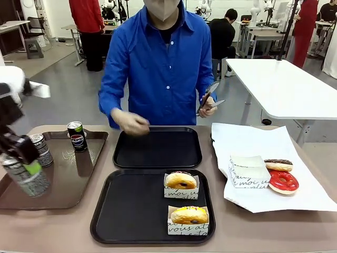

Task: Set up donuts and drinks on trays.
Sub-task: Pick up one Pepsi coke and place it on the Flat Tray.

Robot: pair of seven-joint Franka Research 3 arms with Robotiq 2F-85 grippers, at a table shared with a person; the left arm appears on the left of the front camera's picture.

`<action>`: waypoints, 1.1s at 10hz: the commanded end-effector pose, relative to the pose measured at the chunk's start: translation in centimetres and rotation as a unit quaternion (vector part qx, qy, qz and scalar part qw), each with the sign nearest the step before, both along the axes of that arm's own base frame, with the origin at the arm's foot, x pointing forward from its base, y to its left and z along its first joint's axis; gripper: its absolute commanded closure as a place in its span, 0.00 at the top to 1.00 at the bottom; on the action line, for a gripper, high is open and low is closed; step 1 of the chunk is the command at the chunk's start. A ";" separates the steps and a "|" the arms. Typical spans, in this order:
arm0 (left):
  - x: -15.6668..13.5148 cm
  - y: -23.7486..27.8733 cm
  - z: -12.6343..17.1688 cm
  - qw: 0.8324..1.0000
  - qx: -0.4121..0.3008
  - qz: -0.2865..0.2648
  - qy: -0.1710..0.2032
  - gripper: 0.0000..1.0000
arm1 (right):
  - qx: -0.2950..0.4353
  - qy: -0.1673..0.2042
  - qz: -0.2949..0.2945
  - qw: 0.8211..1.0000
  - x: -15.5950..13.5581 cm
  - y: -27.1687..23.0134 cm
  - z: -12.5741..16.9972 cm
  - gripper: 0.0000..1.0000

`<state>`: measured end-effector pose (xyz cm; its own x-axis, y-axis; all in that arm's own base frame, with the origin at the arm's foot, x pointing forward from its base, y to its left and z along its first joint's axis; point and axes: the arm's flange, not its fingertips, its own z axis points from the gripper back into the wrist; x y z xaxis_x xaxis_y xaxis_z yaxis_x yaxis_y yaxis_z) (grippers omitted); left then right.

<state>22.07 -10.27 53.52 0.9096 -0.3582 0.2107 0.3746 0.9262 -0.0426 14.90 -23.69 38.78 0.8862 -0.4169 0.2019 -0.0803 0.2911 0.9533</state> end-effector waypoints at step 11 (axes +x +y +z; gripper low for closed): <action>8.8 -10.1 -5.3 1.000 0.029 0.002 0.010 0.58 | 0.001 -0.012 -0.002 1.000 0.1 0.0 0.1 1.00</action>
